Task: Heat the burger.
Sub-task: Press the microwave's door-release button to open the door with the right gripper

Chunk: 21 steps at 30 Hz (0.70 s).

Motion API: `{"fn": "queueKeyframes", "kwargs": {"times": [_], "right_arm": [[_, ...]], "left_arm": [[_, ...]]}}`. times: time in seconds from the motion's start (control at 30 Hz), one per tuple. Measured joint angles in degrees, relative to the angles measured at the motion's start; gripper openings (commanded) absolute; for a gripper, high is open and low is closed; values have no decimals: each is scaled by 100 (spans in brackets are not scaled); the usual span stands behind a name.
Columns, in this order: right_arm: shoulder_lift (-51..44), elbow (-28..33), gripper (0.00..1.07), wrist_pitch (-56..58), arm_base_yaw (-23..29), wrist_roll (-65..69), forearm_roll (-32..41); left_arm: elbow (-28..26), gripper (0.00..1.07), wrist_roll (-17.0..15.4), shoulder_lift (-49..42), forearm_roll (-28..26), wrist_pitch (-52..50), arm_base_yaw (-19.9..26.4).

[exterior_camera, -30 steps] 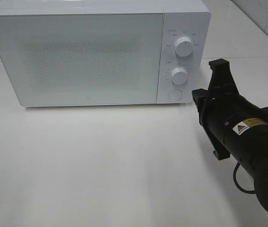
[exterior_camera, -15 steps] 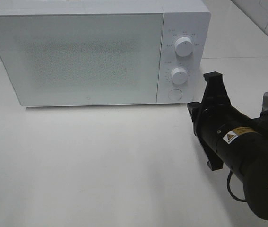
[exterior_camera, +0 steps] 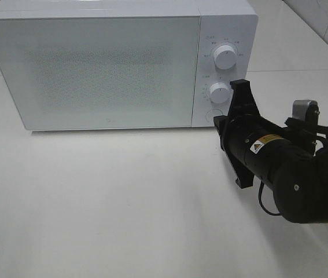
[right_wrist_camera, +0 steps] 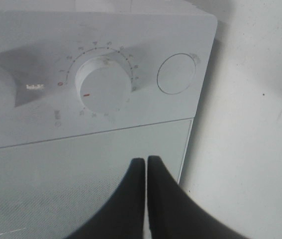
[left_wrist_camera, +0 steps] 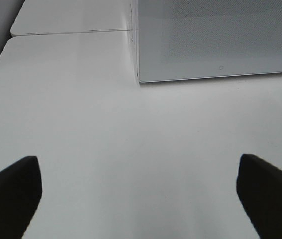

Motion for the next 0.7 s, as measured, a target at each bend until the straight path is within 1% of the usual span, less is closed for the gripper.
{"fn": "queueKeyframes", "kwargs": {"times": [0.17,0.4,0.7], "right_arm": [[350,-246,0,149,-355,86,-195],[670,-516,0,201,-607,275,-407],[1020,-905,0,344,-647,493,-567]], "left_arm": [[0,100,0,0,0,0,0],[0,100,0,0,0,0,0],[0,100,0,0,0,0,0]]}}
